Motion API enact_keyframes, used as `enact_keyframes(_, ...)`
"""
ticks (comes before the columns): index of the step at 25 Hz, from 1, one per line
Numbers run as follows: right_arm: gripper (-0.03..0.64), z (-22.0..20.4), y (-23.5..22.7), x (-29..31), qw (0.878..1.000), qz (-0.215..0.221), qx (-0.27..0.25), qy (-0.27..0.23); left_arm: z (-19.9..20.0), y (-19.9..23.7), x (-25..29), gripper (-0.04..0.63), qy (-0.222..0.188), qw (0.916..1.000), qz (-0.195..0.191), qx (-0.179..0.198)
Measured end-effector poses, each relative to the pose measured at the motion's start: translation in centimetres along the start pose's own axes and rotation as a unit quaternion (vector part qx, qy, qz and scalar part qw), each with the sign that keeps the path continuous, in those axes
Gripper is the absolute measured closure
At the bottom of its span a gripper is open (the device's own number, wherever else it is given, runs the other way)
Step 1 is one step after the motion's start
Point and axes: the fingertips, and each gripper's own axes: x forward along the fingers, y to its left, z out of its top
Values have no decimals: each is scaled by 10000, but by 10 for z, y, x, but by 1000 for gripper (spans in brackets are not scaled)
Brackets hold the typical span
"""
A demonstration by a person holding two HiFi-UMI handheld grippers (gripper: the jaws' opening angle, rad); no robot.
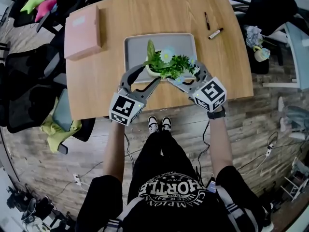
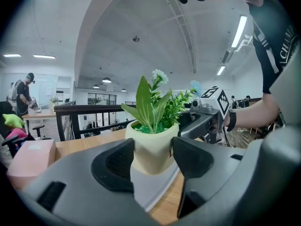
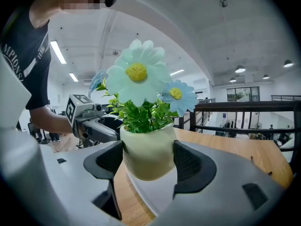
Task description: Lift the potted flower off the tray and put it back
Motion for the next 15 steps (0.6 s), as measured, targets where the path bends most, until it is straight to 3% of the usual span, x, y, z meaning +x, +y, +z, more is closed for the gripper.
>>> enact_keyframes(15, 262, -53, -20, 26, 9993, 121, 262, 249, -50, 9, 27, 318, 261, 9996, -57, -13)
